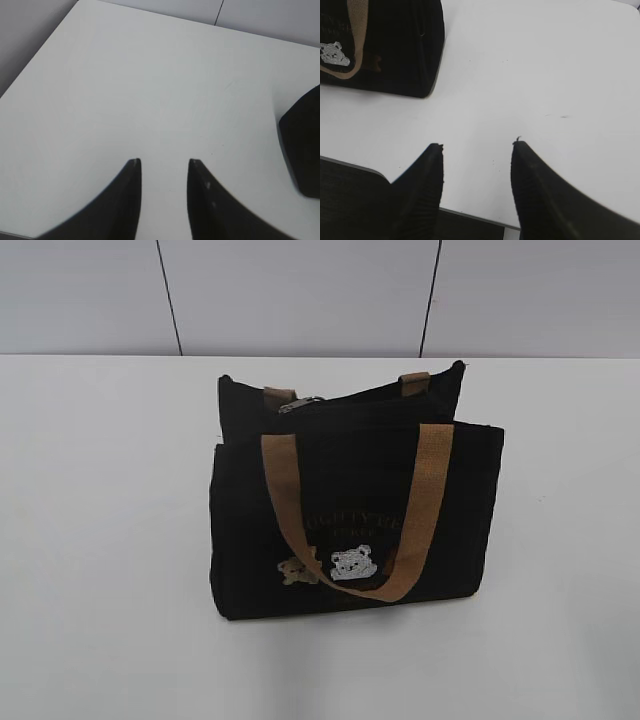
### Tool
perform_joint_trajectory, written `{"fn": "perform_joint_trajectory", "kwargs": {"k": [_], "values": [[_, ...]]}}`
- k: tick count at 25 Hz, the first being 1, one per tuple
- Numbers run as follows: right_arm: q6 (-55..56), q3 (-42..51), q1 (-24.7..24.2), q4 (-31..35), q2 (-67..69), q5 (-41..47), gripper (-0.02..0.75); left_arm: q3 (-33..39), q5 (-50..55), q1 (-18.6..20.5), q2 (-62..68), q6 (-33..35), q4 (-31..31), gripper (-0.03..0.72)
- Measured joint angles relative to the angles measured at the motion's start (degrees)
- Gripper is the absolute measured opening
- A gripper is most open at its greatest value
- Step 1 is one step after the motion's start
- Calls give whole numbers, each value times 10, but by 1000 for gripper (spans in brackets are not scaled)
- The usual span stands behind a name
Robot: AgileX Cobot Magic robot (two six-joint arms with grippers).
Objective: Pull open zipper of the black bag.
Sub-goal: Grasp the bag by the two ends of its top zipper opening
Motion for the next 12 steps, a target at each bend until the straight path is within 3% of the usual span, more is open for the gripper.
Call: {"fn": "perform_joint_trajectory", "kwargs": {"k": [12], "values": [[0,0,0,0,0,0,343,0,0,0,0,0,0,237]]}}
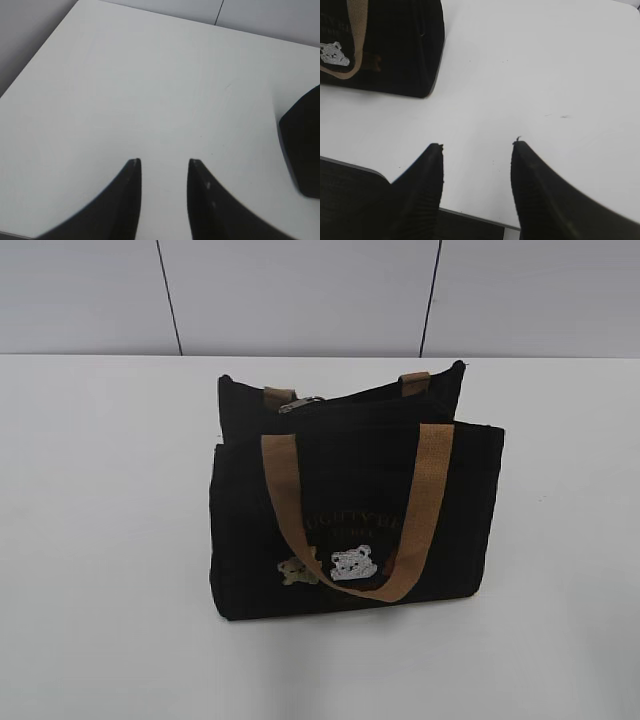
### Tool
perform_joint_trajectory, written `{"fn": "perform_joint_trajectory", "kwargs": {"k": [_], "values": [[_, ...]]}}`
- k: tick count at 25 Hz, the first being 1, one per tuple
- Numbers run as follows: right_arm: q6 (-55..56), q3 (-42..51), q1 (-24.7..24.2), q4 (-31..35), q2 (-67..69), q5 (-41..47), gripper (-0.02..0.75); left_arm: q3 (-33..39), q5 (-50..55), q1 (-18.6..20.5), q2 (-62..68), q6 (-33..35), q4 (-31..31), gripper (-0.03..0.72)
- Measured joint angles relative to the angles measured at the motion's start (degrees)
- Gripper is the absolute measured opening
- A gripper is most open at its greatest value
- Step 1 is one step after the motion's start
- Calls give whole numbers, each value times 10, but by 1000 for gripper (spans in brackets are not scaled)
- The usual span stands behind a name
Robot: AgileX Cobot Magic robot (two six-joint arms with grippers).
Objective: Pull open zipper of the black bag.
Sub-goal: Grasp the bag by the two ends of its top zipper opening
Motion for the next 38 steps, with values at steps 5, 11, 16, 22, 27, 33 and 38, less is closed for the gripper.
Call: {"fn": "perform_joint_trajectory", "kwargs": {"k": [5,11,16,22,27,33,38], "values": [[0,0,0,0,0,0,343,0,0,0,0,0,0,237],[0,0,0,0,0,0,343,0,0,0,0,0,20,237],[0,0,0,0,0,0,343,0,0,0,0,0,23,237],[0,0,0,0,0,0,343,0,0,0,0,0,23,237],[0,0,0,0,0,0,343,0,0,0,0,0,23,237],[0,0,0,0,0,0,343,0,0,0,0,0,23,238],[0,0,0,0,0,0,343,0,-1,0,8,39,18,260]]}}
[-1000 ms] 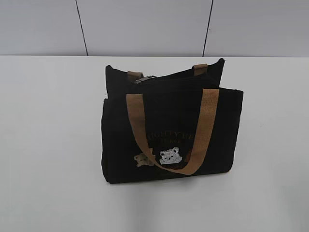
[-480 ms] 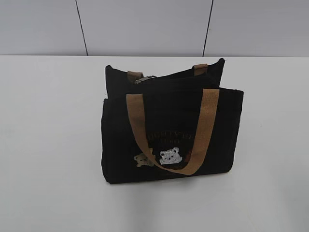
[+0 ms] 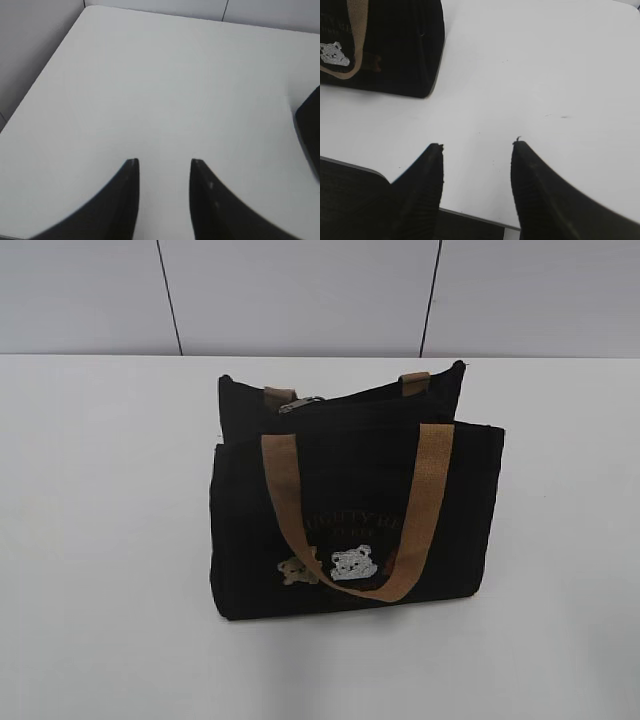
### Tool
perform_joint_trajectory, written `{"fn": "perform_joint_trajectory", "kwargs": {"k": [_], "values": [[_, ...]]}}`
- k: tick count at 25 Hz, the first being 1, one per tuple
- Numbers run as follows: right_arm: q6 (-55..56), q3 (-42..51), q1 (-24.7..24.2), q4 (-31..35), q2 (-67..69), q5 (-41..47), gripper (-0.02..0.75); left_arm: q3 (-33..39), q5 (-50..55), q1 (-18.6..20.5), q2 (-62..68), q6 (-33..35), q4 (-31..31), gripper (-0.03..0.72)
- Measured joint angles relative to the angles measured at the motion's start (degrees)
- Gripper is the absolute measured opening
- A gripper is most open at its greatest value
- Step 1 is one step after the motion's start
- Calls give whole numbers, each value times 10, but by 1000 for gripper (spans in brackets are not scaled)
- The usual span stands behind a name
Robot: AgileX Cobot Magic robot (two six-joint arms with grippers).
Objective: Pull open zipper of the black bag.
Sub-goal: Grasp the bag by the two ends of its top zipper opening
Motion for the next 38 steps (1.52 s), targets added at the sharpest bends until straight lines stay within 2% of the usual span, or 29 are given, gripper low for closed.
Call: {"fn": "perform_joint_trajectory", "kwargs": {"k": [4,12,18,23,26,28,33,38], "values": [[0,0,0,0,0,0,343,0,-1,0,28,50,-2,283],[0,0,0,0,0,0,343,-2,-8,0,73,242,-27,290],[0,-6,0,0,21,0,343,-30,-31,0,101,280,-61,325],[-40,-41,0,10,91,-16,344,-33,-91,0,159,305,-121,410],[-100,-68,0,37,144,-39,370,-33,-136,0,204,319,-147,440],[-138,-84,0,65,185,-59,396,-34,-163,0,240,346,-188,459],[-199,-124,0,134,290,-78,413,-63,-185,0,341,480,-306,475],[-239,-176,0,156,401,-77,415,-125,-189,0,476,599,-379,476]]}}
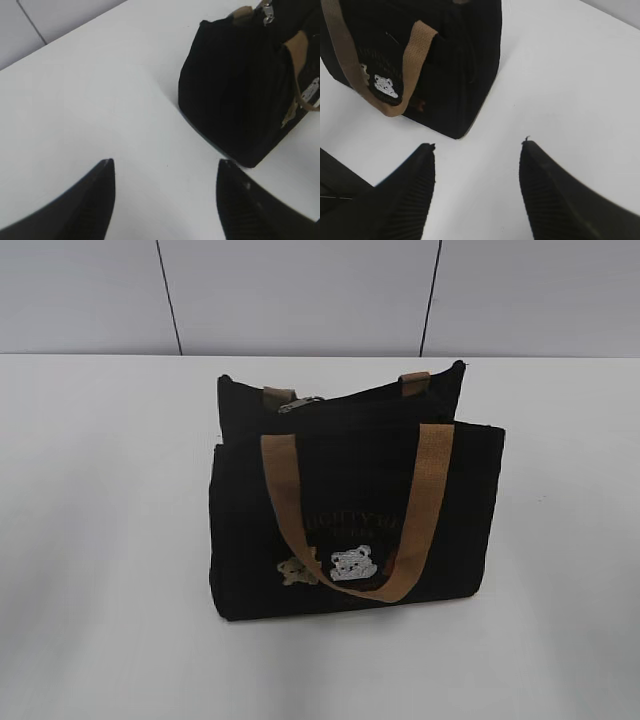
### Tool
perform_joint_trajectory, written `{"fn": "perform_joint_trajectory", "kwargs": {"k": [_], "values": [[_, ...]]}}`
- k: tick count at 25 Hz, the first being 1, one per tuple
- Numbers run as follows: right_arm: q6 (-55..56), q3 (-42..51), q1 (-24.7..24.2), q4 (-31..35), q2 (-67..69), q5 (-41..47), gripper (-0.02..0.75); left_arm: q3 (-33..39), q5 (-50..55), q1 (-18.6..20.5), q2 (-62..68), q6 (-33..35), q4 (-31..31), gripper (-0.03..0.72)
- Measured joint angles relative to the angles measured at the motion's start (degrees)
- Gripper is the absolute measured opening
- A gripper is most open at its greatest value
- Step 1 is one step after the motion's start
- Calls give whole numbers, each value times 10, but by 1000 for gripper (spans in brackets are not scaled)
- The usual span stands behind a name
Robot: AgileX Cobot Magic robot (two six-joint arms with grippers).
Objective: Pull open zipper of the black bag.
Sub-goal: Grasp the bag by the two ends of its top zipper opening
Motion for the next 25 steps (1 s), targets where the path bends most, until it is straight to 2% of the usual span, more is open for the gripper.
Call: {"fn": "perform_joint_trajectory", "kwargs": {"k": [5,10,19,22,25], "values": [[-63,-74,0,22,109,2,414,-44,3,0,107,176,-116,476],[-136,-157,0,81,196,15,414,-72,17,0,224,335,-217,476],[-311,-244,4,218,328,28,414,-137,20,0,362,534,-324,475],[-396,-245,30,262,360,26,414,-152,31,0,395,587,-345,449],[-433,-245,69,290,392,16,414,-176,60,0,431,608,-347,410]]}}
